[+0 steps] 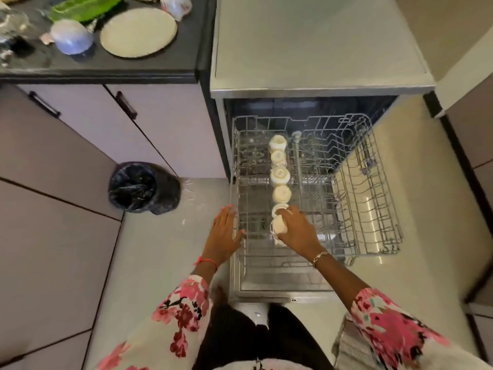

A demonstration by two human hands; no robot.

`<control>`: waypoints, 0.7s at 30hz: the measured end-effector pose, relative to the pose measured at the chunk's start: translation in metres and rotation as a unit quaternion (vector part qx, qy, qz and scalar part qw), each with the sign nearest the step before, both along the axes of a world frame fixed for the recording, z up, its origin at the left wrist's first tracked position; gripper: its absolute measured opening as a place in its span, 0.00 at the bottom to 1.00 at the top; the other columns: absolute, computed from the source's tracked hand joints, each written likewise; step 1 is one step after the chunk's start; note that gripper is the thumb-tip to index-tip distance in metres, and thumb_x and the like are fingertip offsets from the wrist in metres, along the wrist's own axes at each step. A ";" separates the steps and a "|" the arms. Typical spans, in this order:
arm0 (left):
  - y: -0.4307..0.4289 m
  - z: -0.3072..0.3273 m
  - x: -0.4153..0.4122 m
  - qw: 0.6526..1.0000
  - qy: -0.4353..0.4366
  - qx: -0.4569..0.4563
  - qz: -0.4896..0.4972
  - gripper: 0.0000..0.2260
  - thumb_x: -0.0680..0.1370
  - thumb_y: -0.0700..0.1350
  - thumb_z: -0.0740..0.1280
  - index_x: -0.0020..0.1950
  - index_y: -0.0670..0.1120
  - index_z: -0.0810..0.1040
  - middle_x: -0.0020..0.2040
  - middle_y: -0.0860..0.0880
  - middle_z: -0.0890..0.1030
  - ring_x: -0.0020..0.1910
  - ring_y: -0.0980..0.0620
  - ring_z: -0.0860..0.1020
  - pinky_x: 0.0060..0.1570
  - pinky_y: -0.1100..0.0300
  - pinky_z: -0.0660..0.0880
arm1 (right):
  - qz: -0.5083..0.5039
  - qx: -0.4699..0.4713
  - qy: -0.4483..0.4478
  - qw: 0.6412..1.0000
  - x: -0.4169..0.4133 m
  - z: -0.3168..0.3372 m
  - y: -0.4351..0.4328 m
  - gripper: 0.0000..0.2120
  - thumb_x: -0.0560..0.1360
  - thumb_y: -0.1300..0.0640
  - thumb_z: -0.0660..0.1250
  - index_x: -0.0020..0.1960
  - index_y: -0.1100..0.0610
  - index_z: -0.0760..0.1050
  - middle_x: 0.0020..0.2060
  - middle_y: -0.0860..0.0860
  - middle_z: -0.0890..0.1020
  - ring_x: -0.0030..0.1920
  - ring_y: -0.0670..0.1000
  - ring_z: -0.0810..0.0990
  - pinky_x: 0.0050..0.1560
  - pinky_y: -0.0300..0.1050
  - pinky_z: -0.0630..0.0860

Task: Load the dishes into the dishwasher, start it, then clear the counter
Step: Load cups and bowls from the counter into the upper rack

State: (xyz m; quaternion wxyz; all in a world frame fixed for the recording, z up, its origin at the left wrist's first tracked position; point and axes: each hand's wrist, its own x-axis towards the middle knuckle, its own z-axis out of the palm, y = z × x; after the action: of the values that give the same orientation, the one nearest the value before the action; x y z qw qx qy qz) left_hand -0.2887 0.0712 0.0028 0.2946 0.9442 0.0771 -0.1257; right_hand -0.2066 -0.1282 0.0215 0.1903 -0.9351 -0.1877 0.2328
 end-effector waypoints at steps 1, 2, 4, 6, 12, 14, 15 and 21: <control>-0.001 -0.004 0.000 1.000 -0.005 0.008 0.003 0.31 0.77 0.58 0.53 0.67 0.34 0.68 0.68 0.34 0.69 0.68 0.35 0.67 0.65 0.40 0.65 | 0.007 0.002 0.003 1.000 0.006 -0.003 -0.001 0.27 0.70 0.58 0.70 0.67 0.51 0.67 0.66 0.54 0.65 0.63 0.59 0.67 0.53 0.52 0.73; 0.000 -0.007 0.002 1.000 -0.008 0.016 0.009 0.31 0.76 0.58 0.53 0.68 0.34 0.67 0.68 0.35 0.68 0.69 0.36 0.65 0.66 0.40 0.64 | 0.013 0.003 0.005 1.000 0.013 -0.008 0.001 0.26 0.70 0.58 0.70 0.67 0.51 0.67 0.66 0.54 0.65 0.64 0.58 0.67 0.54 0.52 0.73; 0.004 -0.010 0.012 1.000 0.007 0.021 0.019 0.31 0.75 0.57 0.52 0.70 0.35 0.65 0.70 0.36 0.65 0.71 0.37 0.62 0.69 0.43 0.61 | 0.030 0.000 0.005 1.000 0.026 -0.016 0.008 0.26 0.71 0.58 0.69 0.67 0.52 0.67 0.65 0.55 0.66 0.62 0.60 0.68 0.54 0.53 0.72; 0.008 -0.014 0.022 0.999 0.010 0.031 0.019 0.31 0.75 0.56 0.52 0.70 0.34 0.63 0.71 0.36 0.64 0.71 0.37 0.61 0.70 0.45 0.58 | 0.054 -0.014 -0.002 0.998 0.038 -0.025 0.016 0.25 0.71 0.57 0.68 0.67 0.53 0.67 0.65 0.55 0.66 0.61 0.60 0.69 0.53 0.53 0.72; 0.023 -0.039 0.066 0.998 0.009 0.043 0.038 0.30 0.78 0.52 0.55 0.75 0.37 0.53 0.75 0.39 0.55 0.75 0.43 0.53 0.73 0.53 0.50 | 0.109 -0.065 -0.010 0.992 0.086 -0.058 0.056 0.28 0.74 0.56 0.66 0.71 0.56 0.60 0.69 0.56 0.62 0.66 0.60 0.64 0.55 0.53 0.72; 0.028 -0.049 0.083 0.998 -0.006 0.044 0.048 0.30 0.78 0.43 0.61 0.75 0.38 0.50 0.76 0.41 0.51 0.76 0.45 0.49 0.74 0.55 0.48 | 0.125 -0.073 -0.017 0.989 0.105 -0.071 0.076 0.31 0.73 0.57 0.67 0.72 0.58 0.59 0.67 0.56 0.64 0.66 0.59 0.65 0.55 0.52 0.74; 0.033 -0.057 0.092 0.998 -0.010 0.044 0.052 0.31 0.77 0.40 0.61 0.75 0.38 0.48 0.76 0.41 0.50 0.76 0.45 0.48 0.74 0.55 0.46 | 0.138 -0.079 -0.023 0.987 0.115 -0.081 0.088 0.31 0.72 0.57 0.68 0.71 0.59 0.59 0.66 0.56 0.65 0.65 0.60 0.66 0.56 0.52 0.74; 0.037 -0.078 0.098 0.997 -0.036 0.053 0.034 0.28 0.78 0.35 0.56 0.75 0.35 0.45 0.76 0.38 0.48 0.76 0.43 0.47 0.73 0.57 0.43 | 0.237 -0.141 -0.060 0.959 0.139 -0.107 0.123 0.29 0.73 0.67 0.64 0.71 0.58 0.58 0.69 0.58 0.61 0.68 0.63 0.63 0.54 0.56 0.75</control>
State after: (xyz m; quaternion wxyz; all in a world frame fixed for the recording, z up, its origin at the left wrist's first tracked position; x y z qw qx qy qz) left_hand -0.1908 0.1086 -0.0755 0.2504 0.9594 0.1046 -0.0772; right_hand -0.0679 -0.0054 -0.0860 -0.0155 -0.8935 -0.3801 0.2386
